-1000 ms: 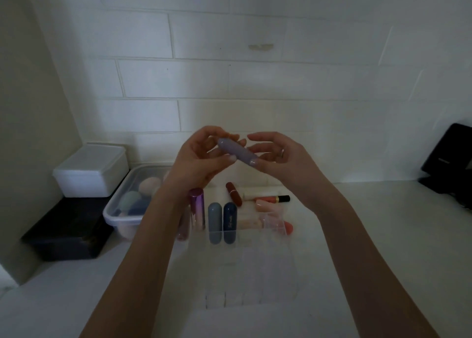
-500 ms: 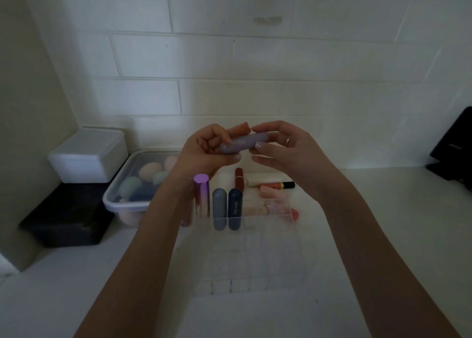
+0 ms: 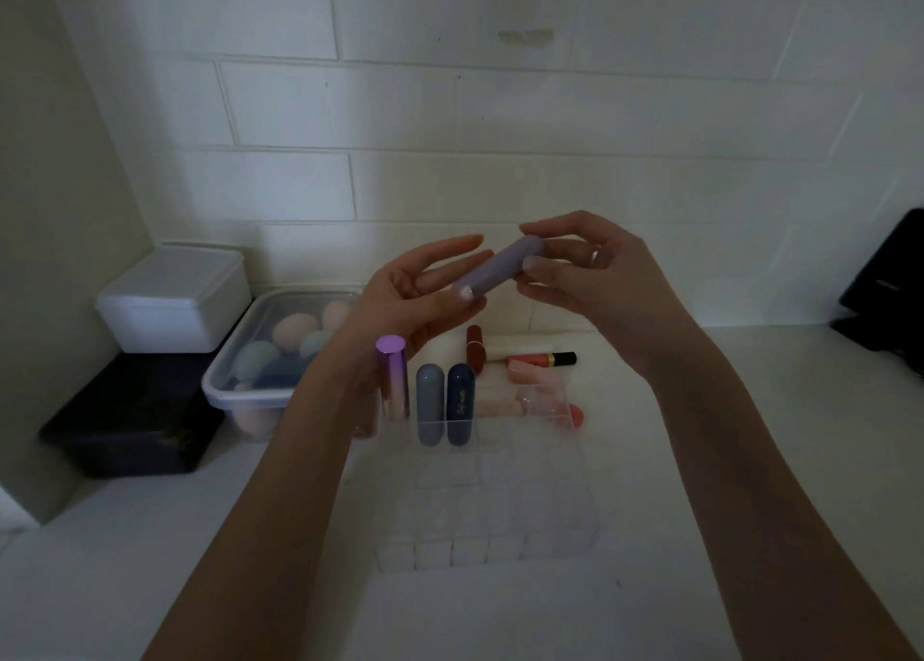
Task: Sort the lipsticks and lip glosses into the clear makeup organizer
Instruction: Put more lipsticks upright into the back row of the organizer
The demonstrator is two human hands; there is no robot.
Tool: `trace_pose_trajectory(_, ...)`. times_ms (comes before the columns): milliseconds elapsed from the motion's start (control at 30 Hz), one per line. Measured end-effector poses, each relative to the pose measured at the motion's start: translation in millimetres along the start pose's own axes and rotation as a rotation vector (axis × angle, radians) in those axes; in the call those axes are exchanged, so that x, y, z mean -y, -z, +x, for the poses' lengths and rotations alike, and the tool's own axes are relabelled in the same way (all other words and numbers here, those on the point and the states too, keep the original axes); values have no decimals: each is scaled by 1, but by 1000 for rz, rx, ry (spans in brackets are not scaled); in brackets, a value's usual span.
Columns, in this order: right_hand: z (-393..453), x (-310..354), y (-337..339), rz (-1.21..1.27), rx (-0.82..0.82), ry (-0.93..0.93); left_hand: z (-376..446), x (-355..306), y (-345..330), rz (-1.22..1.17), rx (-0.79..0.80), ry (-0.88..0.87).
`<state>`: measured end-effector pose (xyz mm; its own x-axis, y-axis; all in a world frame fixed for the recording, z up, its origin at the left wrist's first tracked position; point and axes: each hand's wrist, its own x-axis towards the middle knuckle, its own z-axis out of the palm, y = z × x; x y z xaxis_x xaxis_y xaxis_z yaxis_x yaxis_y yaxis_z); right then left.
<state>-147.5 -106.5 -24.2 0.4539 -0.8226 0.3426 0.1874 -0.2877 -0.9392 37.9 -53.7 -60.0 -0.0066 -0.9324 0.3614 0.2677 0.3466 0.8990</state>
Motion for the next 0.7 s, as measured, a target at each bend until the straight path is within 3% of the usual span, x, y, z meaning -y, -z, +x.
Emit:
trace_pose_trajectory(100, 0, 3, 3, 8, -74, 42, -2, 0, -5, 14, 38, 28)
trace_pose_trajectory(200, 1, 0, 0, -30, -129, 32, 0, 3, -6, 30, -34, 22)
trace_pose_trajectory(333, -2, 1, 7, -198, 62, -62, 4, 3, 0, -58, -149, -21)
trace_pose_trajectory(467, -5, 0, 0, -439, 225, -129, 5, 6, -1, 30, -175, -2)
trace_pose_trajectory(700, -9, 4, -14, -464, 276, -129, 5, 7, 2, 106, -191, -39)
